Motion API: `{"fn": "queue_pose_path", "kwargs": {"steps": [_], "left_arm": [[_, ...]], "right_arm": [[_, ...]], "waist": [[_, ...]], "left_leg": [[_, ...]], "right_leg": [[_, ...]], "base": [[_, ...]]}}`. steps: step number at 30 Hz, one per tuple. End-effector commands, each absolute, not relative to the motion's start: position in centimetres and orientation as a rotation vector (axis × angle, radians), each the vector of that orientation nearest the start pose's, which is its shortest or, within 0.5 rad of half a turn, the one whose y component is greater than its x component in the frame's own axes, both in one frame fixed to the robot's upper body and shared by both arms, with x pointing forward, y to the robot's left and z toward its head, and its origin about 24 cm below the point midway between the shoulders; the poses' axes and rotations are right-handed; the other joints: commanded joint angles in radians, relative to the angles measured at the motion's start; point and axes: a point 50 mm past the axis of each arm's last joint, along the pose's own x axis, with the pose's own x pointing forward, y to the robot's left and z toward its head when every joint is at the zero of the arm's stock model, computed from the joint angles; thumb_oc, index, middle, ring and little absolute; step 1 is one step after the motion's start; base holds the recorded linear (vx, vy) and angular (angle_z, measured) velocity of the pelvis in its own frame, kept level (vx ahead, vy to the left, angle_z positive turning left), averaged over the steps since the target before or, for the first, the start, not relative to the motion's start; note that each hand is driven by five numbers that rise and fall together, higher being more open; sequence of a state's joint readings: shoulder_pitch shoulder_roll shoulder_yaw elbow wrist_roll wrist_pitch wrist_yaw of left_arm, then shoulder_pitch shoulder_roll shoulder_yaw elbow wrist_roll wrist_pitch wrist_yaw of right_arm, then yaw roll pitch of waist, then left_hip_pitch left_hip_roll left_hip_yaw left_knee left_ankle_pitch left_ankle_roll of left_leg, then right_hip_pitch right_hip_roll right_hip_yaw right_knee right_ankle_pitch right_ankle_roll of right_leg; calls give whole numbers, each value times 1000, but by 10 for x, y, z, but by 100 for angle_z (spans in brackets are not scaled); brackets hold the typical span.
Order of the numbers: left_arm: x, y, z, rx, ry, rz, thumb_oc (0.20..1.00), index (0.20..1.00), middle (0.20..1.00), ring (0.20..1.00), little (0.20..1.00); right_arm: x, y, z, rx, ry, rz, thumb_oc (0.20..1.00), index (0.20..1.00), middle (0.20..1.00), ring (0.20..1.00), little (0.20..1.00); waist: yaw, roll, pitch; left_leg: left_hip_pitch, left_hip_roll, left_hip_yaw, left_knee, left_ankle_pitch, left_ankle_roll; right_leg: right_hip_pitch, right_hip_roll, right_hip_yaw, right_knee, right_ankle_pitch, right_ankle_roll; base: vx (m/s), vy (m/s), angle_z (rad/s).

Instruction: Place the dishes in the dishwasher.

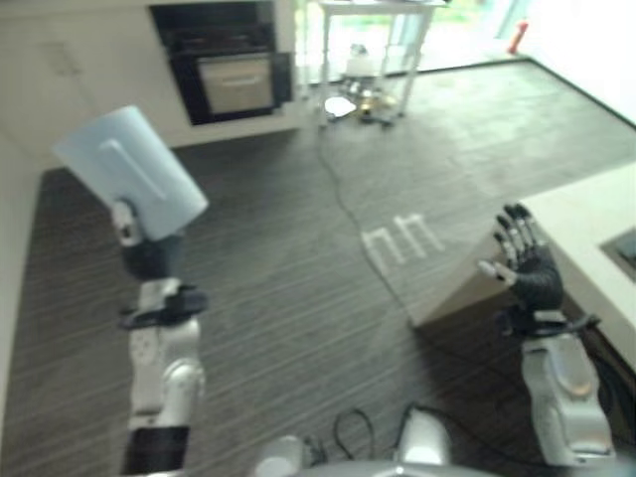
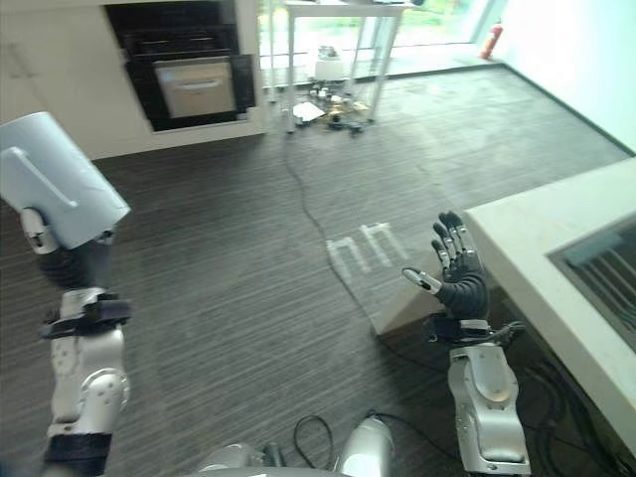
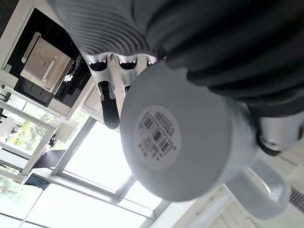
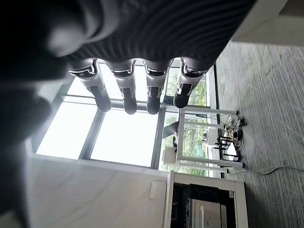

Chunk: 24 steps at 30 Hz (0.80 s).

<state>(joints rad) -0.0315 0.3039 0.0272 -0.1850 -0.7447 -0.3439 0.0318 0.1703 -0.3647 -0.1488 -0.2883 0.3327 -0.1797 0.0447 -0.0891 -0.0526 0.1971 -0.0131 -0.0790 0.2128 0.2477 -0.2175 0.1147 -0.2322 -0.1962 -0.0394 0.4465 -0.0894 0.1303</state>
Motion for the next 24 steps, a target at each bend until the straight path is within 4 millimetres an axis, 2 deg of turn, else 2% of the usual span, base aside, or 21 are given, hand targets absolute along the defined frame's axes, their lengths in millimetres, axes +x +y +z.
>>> {"fn": "queue_pose_path", "kwargs": {"steps": [1,4,6,7,8,11,14,17,18,19,20,21,23,24], "left_arm": [[234,218,167,-320,-705,22,200,200,200,200,200],[232,220,168,-308,-691,27,200,200,200,200,200],[229,224,167,-303,-682,37,200,200,200,200,200],[218,225,155,-138,-659,4,200,200,200,200,200],[219,224,155,-150,-657,-12,200,200,200,200,200],[216,225,151,-212,-635,-40,200,200,200,200,200],[214,226,148,-234,-630,-41,200,200,200,200,200],[215,228,143,-265,-598,-64,200,200,200,200,200],[215,229,141,-271,-587,-65,200,200,200,200,200],[213,230,139,-292,-586,-61,200,200,200,200,200],[213,230,139,-295,-588,-60,200,200,200,200,200],[213,229,139,-297,-590,-60,200,200,200,200,200],[214,227,138,-295,-584,-60,200,200,200,200,200],[214,227,138,-281,-579,-68,200,200,200,200,200]], "right_arm": [[219,-238,140,-92,-466,6,1000,1000,1000,1000,1000],[226,-230,145,-88,-484,25,1000,1000,1000,1000,1000],[228,-225,148,-87,-497,51,1000,1000,1000,1000,1000],[223,-217,137,-41,-471,162,1000,1000,1000,1000,1000],[224,-220,141,-50,-483,142,1000,1000,1000,1000,1000],[219,-228,138,-36,-468,93,1000,1000,1000,1000,1000],[217,-225,133,-45,-456,96,1000,1000,1000,1000,1000],[217,-226,134,-65,-461,85,1000,1000,1000,1000,1000],[216,-229,135,-98,-456,72,1000,1000,1000,1000,1000],[218,-233,137,-118,-449,80,1000,1000,1000,1000,1000],[218,-233,137,-126,-448,81,1000,1000,1000,1000,1000],[219,-234,137,-135,-447,82,1000,1000,1000,1000,1000],[220,-233,136,-135,-449,77,1000,1000,1000,1000,1000],[222,-231,136,-131,-451,79,1000,1000,1000,1000,1000]], "waist": [[7,-26,-55],[42,-24,-56],[60,-17,-62],[60,16,-59],[65,9,-66],[53,9,-86],[39,18,-99],[32,23,-106],[30,21,-102],[42,-9,-85],[45,-17,-80],[53,-28,-62],[59,-26,-44],[64,-17,-37]], "left_leg": [[-11,167,-33,52,-46,-156],[-9,174,-57,52,-43,-158],[-11,191,-70,52,-37,-162],[-83,159,-28,52,9,-147],[-90,157,-40,52,7,-147],[-77,162,-30,52,2,-147],[-66,169,-27,52,0,-151],[-56,183,-10,52,7,-161],[-43,185,2,52,28,-178],[-21,162,8,52,124,-201],[-19,156,8,52,151,-206],[-47,156,4,127,181,-216],[-85,164,1,149,188,-215],[-77,171,26,58,189,-204]], "right_leg": [[87,-122,-115,-146,131,93],[118,-122,-143,-146,102,92],[139,-105,-158,-146,51,88],[178,33,-134,-146,-78,16],[171,49,-112,-146,-89,11],[158,65,-110,-146,-90,0],[150,93,-95,-146,-95,-13],[150,101,-107,-146,-96,-21],[152,105,-107,-146,-99,-31],[160,93,-83,-146,-97,-52],[162,89,-78,-146,-96,-57],[168,83,-75,-146,-92,-67],[178,86,-81,-146,-90,-67],[189,87,-86,-146,-100,-57]], "base": [[18,-62,153],[26,-130,58],[28,-125,18],[-36,-169,5],[-57,-175,0],[-35,-270,-5],[2,-263,-11],[25,-228,-13],[101,-368,3],[104,-334,4],[77,-262,-1],[26,-131,-13],[90,-59,0],[161,70,25]]}}
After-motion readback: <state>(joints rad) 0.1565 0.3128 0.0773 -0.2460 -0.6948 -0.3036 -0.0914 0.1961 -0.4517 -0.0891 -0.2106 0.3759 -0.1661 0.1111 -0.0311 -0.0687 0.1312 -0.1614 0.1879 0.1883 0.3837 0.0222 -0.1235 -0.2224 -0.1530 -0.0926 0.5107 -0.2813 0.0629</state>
